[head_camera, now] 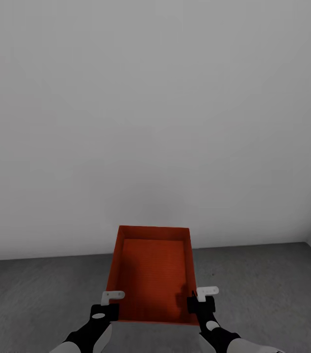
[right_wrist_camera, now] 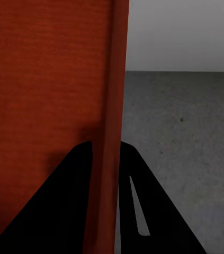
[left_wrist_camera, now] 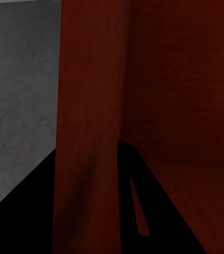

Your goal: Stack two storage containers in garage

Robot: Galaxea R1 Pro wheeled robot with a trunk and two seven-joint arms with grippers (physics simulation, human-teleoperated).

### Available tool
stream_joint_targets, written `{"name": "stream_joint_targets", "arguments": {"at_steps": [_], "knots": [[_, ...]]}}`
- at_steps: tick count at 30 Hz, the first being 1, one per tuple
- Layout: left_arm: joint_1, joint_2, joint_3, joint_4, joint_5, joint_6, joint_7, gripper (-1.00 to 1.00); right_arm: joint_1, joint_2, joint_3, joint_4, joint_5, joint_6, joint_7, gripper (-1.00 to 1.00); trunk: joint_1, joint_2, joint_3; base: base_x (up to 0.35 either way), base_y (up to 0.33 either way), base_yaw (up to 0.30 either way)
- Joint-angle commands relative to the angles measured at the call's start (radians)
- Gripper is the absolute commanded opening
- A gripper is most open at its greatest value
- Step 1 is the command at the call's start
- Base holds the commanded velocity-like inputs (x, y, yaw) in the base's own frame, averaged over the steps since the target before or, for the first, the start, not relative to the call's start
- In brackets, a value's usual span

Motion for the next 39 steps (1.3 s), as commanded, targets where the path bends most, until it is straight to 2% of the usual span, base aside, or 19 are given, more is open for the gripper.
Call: {"name": "stream_joint_targets", "arguments": {"at_steps": [1, 39], "knots": [[0.000, 0.001, -0.028, 0.004, 0.027, 0.002, 0.009, -1.00, -0.001, -0.010, -0.019, -0.003, 0.005, -0.018, -0.005, -1.00, 0.000, -0.001, -0.003, 0.000, 0.000, 0.000], [0.000, 0.001, -0.029, 0.004, 0.025, 0.001, 0.008, -1.00, -0.001, -0.010, -0.019, -0.003, 0.005, -0.018, -0.005, -1.00, 0.000, -0.001, -0.062, 0.000, 0.000, 0.000]]}}
